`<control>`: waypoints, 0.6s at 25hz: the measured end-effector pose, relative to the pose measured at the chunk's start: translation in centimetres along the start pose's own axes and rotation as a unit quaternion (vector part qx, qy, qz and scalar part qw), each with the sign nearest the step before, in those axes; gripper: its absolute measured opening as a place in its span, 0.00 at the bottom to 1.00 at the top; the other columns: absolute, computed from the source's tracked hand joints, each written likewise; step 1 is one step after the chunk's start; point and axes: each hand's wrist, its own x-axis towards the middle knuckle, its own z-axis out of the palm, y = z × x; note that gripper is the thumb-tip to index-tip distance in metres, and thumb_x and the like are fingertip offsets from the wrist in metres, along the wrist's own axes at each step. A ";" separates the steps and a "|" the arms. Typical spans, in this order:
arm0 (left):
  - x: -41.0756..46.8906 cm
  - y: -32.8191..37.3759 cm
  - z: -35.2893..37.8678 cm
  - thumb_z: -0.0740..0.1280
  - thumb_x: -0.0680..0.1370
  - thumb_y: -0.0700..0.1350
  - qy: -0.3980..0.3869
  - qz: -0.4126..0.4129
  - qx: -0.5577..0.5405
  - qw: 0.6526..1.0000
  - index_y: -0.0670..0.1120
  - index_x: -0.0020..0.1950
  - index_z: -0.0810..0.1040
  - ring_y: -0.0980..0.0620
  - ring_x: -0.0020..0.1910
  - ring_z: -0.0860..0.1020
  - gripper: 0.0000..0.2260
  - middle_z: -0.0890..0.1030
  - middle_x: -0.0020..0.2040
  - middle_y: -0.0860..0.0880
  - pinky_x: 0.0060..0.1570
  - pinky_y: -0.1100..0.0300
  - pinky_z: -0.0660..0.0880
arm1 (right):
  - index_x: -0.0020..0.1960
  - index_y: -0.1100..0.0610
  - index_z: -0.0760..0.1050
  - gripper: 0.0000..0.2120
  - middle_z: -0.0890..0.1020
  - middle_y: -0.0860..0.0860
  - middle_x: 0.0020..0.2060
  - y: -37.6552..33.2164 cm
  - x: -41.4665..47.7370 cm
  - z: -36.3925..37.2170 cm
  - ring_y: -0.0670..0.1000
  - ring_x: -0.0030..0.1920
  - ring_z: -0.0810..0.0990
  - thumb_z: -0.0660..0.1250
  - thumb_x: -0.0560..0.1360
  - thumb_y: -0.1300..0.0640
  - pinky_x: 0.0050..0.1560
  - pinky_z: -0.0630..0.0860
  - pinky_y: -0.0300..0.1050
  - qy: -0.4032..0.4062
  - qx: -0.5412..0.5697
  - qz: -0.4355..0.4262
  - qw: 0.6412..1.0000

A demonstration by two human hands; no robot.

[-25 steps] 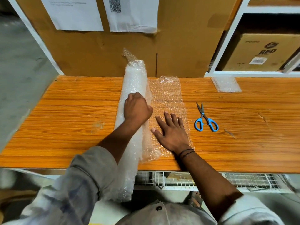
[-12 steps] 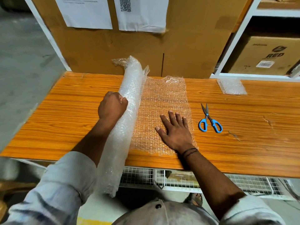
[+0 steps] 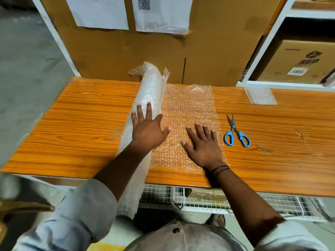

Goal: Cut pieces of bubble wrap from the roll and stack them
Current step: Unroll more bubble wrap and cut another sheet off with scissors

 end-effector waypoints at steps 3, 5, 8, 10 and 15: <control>0.4 -3.0 2.0 0.58 0.80 0.70 -0.006 -0.033 0.009 0.999 0.57 0.83 0.55 0.32 0.81 0.39 0.35 0.34 0.83 0.43 0.78 0.34 0.44 | 0.84 0.41 0.50 0.35 0.48 0.48 0.85 0.4 -0.1 -0.3 0.56 0.84 0.42 0.45 0.81 0.28 0.82 0.38 0.60 -0.001 0.003 0.000 1.000; 0.4 -5.0 2.2 0.59 0.79 0.70 -0.009 -0.037 -0.053 0.998 0.60 0.83 0.52 0.32 0.82 0.43 0.36 0.35 0.84 0.45 0.78 0.35 0.50 | 0.84 0.41 0.50 0.35 0.48 0.48 0.85 0.6 -0.1 -0.4 0.56 0.84 0.42 0.45 0.81 0.28 0.82 0.38 0.60 0.001 0.001 0.003 1.000; 0.2 -6.8 2.2 0.61 0.79 0.70 -0.017 -0.035 -0.101 0.994 0.63 0.83 0.50 0.33 0.82 0.46 0.37 0.37 0.84 0.47 0.77 0.36 0.55 | 0.84 0.41 0.50 0.35 0.48 0.48 0.85 0.8 -0.1 -0.3 0.56 0.84 0.42 0.45 0.81 0.28 0.82 0.39 0.61 0.003 -0.002 0.003 1.000; 0.3 -6.8 2.0 0.61 0.79 0.69 -0.027 -0.036 -0.090 0.995 0.62 0.83 0.50 0.32 0.82 0.45 0.37 0.36 0.84 0.46 0.77 0.35 0.52 | 0.84 0.41 0.49 0.35 0.48 0.49 0.85 0.7 -0.1 -0.2 0.56 0.84 0.41 0.44 0.81 0.28 0.82 0.39 0.61 -0.001 -0.004 0.000 1.000; -0.2 -2.1 0.8 0.61 0.80 0.64 0.062 -0.005 -0.016 0.998 0.54 0.83 0.54 0.32 0.81 0.37 0.35 0.36 0.83 0.41 0.77 0.36 0.36 | 0.84 0.44 0.51 0.36 0.49 0.52 0.85 0.2 -0.1 -0.7 0.58 0.84 0.43 0.46 0.81 0.28 0.82 0.40 0.62 -0.008 0.006 0.005 1.000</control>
